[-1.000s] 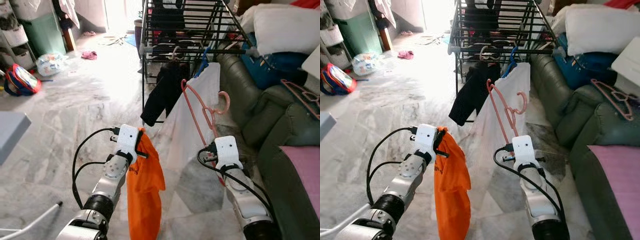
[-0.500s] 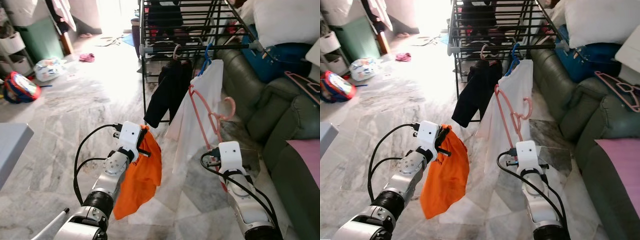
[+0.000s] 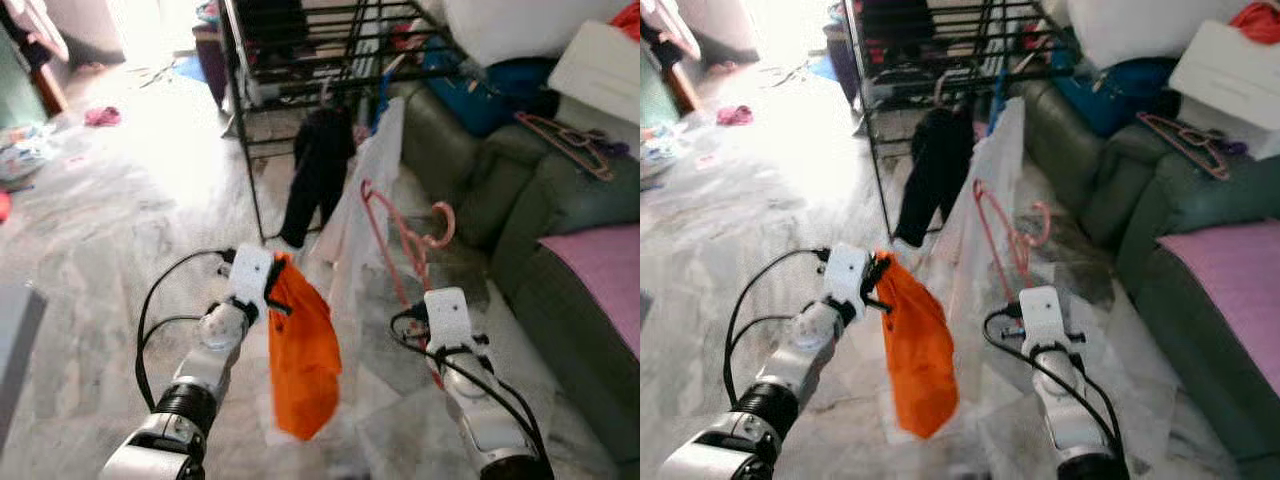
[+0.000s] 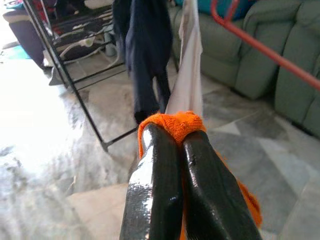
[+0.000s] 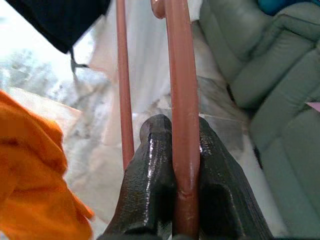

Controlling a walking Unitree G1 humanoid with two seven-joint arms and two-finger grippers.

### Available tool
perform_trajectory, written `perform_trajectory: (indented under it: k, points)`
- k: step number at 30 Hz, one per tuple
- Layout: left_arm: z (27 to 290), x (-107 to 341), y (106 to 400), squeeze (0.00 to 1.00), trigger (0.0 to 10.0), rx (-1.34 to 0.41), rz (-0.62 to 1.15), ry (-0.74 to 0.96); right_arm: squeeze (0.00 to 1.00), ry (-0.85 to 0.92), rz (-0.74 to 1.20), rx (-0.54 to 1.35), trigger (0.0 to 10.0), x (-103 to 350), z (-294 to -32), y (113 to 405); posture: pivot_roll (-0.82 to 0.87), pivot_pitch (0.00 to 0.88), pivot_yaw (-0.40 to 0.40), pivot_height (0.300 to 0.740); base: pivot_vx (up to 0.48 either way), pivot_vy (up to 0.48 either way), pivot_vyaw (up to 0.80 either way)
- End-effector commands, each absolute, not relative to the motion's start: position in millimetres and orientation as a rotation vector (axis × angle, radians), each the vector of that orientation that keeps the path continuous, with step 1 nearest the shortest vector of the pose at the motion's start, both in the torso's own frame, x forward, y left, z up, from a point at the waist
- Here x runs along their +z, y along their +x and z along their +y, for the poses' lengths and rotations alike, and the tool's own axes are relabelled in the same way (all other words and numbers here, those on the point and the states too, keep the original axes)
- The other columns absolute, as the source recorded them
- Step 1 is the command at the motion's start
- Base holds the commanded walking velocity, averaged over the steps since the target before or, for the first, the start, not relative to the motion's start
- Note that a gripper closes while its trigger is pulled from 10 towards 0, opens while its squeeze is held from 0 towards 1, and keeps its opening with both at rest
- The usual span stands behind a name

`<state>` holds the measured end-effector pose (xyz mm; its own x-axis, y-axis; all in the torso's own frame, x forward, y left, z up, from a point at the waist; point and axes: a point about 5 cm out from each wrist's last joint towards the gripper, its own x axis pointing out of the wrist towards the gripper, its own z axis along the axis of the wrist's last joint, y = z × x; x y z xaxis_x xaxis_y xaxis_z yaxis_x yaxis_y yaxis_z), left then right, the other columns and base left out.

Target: Hang hanger

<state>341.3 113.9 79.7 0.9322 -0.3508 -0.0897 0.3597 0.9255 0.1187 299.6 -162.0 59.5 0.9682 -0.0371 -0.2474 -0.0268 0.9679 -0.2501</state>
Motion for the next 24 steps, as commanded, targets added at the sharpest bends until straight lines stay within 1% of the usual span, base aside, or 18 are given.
perform_trajectory:
  k: [1,5,17,24]
  points:
    - [109.4,79.9,337.6,0.00,10.0,-0.408,0.048,0.128,0.00,-0.260,0.274,-0.001,10.0,55.4,-164.4,294.3,0.00,0.130,0.033,0.740,0.000,0.000,0.00]
    - [106.8,80.4,334.2,0.00,10.0,-0.457,0.029,0.137,0.00,-0.269,0.283,0.002,10.0,53.8,-166.1,290.6,0.00,0.140,0.031,0.740,0.000,0.000,0.00]
    - [105.4,82.4,333.8,0.00,10.0,-0.481,0.023,0.134,0.00,-0.280,0.286,0.005,10.0,54.2,-166.6,289.8,-0.01,0.147,0.041,0.740,0.000,0.000,0.00]
    - [100.2,85.8,332.8,0.00,10.0,-0.523,0.007,0.115,0.00,-0.285,0.285,0.004,10.0,54.9,-166.9,290.7,-0.01,0.144,0.049,0.740,0.000,0.000,0.00]
